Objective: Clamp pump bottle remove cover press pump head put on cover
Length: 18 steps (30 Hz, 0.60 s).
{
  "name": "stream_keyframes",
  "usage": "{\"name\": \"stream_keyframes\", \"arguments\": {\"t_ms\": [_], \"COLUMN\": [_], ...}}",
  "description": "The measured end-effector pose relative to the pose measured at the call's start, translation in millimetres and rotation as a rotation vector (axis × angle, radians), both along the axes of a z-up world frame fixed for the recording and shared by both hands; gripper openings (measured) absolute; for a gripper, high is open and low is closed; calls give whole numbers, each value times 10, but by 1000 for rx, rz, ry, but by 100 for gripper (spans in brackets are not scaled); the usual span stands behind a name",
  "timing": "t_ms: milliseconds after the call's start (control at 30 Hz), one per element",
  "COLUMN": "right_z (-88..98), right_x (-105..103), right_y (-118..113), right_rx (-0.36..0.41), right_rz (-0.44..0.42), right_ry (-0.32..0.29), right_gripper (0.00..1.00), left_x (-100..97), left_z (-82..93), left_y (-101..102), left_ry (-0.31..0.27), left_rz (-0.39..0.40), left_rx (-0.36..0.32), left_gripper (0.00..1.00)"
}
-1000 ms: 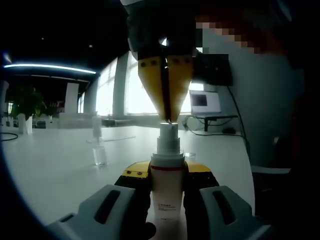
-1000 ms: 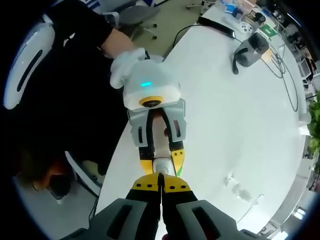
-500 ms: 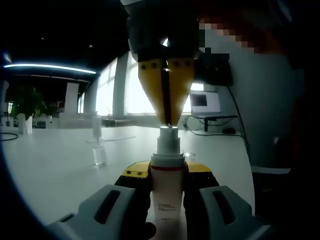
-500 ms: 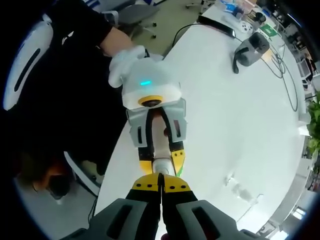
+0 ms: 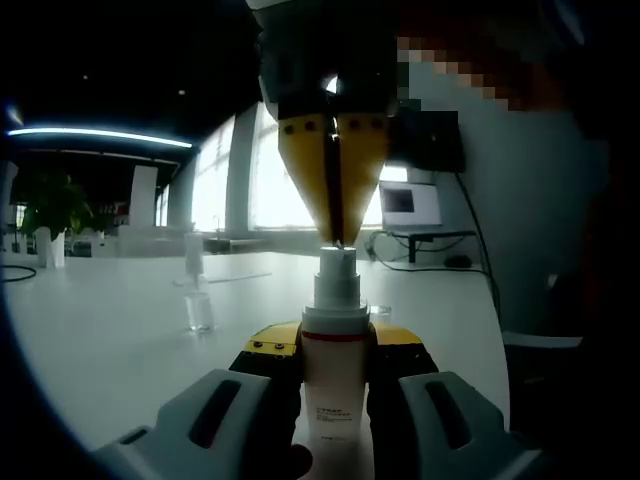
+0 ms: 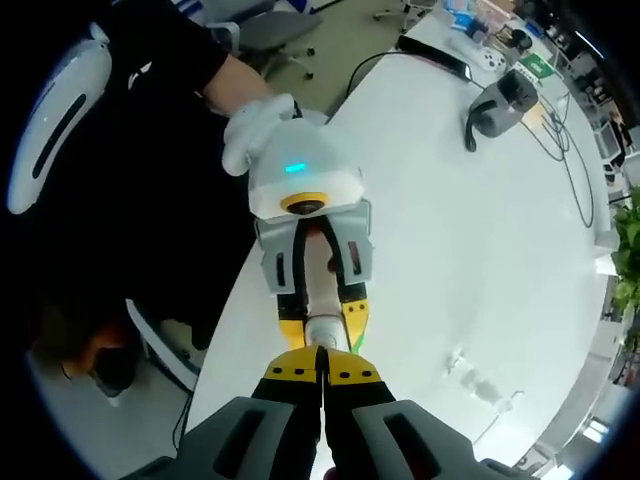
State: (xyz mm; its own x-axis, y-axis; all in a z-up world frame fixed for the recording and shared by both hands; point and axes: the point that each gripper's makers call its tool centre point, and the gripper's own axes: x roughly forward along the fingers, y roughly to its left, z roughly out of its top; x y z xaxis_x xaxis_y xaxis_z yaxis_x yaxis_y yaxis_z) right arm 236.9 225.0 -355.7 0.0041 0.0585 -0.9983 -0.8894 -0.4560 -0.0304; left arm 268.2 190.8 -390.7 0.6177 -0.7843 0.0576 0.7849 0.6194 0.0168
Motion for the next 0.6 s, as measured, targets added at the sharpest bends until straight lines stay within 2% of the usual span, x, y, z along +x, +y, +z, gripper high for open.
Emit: {"name": "stream_keyframes", "arguments": {"t_ms": [600], "right_z": [-1], "right_x": [1], "right_y": [-3], "right_rx": [-6], "right_rz": [-5], "right_ry": [11], "right_gripper": [0], "left_x": [1], "left_z": [-1], "left_y": [-1], "left_ry": [-2], "left_rz": [1], "left_rx": [2], "left_gripper": [15]}}
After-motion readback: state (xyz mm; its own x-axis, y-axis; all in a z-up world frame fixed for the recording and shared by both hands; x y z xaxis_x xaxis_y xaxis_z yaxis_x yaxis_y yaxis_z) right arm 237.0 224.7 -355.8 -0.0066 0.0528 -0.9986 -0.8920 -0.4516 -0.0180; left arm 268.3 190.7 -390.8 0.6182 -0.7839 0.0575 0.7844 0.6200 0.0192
